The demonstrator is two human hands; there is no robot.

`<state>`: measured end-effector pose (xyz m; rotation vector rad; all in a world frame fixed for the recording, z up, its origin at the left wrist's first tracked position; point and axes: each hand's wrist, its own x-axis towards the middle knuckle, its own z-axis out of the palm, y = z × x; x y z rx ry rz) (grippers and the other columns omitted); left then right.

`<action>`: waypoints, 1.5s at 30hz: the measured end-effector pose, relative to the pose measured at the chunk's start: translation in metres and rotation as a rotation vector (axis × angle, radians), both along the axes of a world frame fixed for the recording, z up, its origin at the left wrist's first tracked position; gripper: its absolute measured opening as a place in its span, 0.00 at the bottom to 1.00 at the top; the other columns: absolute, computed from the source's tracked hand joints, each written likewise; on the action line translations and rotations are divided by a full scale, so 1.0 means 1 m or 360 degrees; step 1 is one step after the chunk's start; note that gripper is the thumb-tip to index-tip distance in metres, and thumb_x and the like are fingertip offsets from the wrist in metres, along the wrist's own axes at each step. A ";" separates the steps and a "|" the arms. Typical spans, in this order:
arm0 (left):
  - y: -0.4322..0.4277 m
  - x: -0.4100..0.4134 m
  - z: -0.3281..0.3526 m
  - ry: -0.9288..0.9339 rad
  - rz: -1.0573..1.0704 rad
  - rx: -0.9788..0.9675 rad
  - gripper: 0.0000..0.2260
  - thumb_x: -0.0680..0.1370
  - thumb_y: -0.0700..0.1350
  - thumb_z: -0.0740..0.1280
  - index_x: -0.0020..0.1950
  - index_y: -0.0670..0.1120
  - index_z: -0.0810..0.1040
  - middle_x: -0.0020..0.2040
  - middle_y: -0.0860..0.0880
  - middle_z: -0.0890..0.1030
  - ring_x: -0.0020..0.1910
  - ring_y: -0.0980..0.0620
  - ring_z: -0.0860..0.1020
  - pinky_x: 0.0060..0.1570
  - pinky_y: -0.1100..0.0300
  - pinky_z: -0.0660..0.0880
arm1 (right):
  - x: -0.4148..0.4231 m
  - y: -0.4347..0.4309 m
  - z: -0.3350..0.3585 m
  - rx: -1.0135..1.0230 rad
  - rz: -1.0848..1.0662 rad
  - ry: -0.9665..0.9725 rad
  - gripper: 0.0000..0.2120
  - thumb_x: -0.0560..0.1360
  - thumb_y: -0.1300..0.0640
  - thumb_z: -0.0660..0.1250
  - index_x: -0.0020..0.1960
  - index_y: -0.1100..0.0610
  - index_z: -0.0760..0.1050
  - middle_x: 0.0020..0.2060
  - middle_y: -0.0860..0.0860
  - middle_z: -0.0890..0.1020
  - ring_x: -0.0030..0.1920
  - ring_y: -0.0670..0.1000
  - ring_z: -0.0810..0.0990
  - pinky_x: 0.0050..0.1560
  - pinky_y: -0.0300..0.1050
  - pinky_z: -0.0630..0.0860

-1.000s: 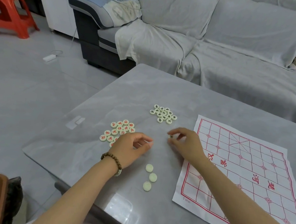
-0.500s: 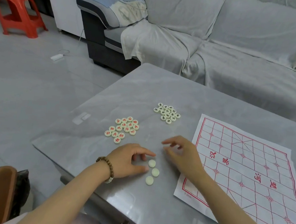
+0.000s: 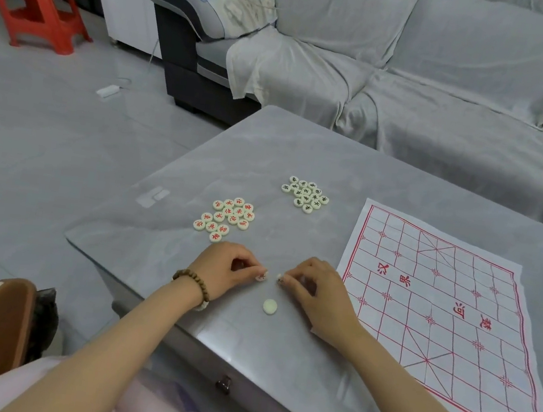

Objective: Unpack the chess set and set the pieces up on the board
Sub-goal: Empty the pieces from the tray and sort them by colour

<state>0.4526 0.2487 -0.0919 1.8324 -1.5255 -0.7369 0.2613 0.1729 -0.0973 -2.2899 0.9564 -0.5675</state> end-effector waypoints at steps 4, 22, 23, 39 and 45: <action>-0.001 0.001 -0.003 -0.0052 0.0185 -0.0032 0.05 0.72 0.51 0.71 0.41 0.50 0.79 0.38 0.55 0.78 0.35 0.60 0.73 0.36 0.69 0.67 | 0.008 -0.005 -0.002 -0.0036 -0.0277 -0.0016 0.07 0.72 0.52 0.71 0.38 0.52 0.76 0.38 0.45 0.75 0.42 0.44 0.70 0.46 0.40 0.67; 0.007 0.003 -0.002 0.0104 0.0172 -0.0061 0.08 0.78 0.51 0.62 0.51 0.49 0.78 0.43 0.54 0.81 0.44 0.57 0.78 0.44 0.67 0.72 | 0.004 0.025 0.000 -0.0123 -0.0106 -0.0021 0.09 0.72 0.48 0.70 0.40 0.52 0.76 0.39 0.47 0.76 0.39 0.45 0.71 0.43 0.40 0.69; 0.007 0.003 -0.002 0.0089 0.0160 -0.0066 0.07 0.78 0.50 0.63 0.51 0.50 0.78 0.44 0.55 0.81 0.44 0.57 0.77 0.43 0.68 0.72 | 0.003 0.024 0.000 -0.0120 -0.0140 -0.0033 0.09 0.72 0.48 0.70 0.41 0.53 0.75 0.39 0.47 0.75 0.39 0.44 0.71 0.42 0.40 0.68; 0.002 0.013 -0.005 -0.0762 -0.0028 -0.0319 0.09 0.74 0.55 0.67 0.52 0.57 0.80 0.50 0.57 0.72 0.53 0.56 0.66 0.55 0.59 0.65 | -0.014 0.039 -0.002 -0.0438 0.0431 0.0826 0.31 0.75 0.36 0.34 0.76 0.44 0.40 0.74 0.38 0.39 0.72 0.41 0.30 0.72 0.46 0.31; -0.015 0.037 -0.008 -0.0696 0.0294 -0.0328 0.26 0.69 0.63 0.65 0.66 0.56 0.71 0.73 0.51 0.63 0.70 0.46 0.58 0.70 0.50 0.58 | 0.006 0.006 0.000 -0.0208 0.0239 0.0902 0.33 0.75 0.36 0.38 0.76 0.48 0.36 0.74 0.41 0.38 0.73 0.42 0.34 0.71 0.40 0.31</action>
